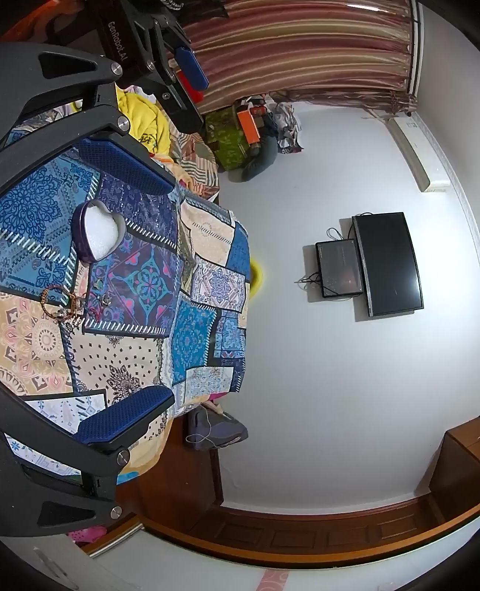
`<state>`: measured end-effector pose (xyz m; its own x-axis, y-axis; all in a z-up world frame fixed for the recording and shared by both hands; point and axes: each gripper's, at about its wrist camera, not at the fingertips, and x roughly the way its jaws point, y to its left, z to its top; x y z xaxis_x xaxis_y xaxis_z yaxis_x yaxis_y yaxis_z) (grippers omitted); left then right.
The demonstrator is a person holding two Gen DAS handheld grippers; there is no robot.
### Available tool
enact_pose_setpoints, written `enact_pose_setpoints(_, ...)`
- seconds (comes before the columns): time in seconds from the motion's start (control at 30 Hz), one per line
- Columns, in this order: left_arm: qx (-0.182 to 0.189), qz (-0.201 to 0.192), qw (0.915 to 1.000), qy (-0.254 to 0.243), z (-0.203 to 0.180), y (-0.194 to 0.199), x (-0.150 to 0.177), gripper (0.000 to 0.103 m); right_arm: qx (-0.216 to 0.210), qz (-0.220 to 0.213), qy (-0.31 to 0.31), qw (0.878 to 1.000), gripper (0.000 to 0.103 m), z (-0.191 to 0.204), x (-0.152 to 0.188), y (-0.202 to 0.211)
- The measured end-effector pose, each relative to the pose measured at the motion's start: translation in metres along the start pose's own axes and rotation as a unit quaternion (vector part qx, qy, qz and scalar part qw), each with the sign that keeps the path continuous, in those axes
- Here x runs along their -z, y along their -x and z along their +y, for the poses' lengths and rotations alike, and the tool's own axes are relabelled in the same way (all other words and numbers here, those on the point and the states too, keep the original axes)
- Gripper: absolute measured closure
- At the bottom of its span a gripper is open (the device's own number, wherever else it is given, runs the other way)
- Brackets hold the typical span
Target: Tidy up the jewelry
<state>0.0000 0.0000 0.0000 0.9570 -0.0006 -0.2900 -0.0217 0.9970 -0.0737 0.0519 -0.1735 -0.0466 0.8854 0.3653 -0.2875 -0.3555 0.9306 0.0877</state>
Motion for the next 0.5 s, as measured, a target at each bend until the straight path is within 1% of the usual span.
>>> enact_pose_setpoints(0.37, 0.002, -0.001, 1.0, -0.009, -0.0093, 0.0026, -0.0008, 0.0, 0.0, 0.001, -0.001, 1.0, 0.001, 0.0001, -0.0002, 0.0002)
enact_pose_setpoints(0.4, 0.003, -0.001, 1.0, -0.008, -0.004, 0.0021, -0.001, 0.0, 0.0, 0.001, -0.001, 1.0, 0.001, 0.0, -0.0003, 0.0001)
enact_pose_setpoints(0.5, 0.005, 0.0, 0.9999, -0.009, -0.0041, 0.0027, -0.0013, 0.0, -0.001, 0.001, -0.001, 1.0, 0.001, -0.0001, 0.0, 0.0002)
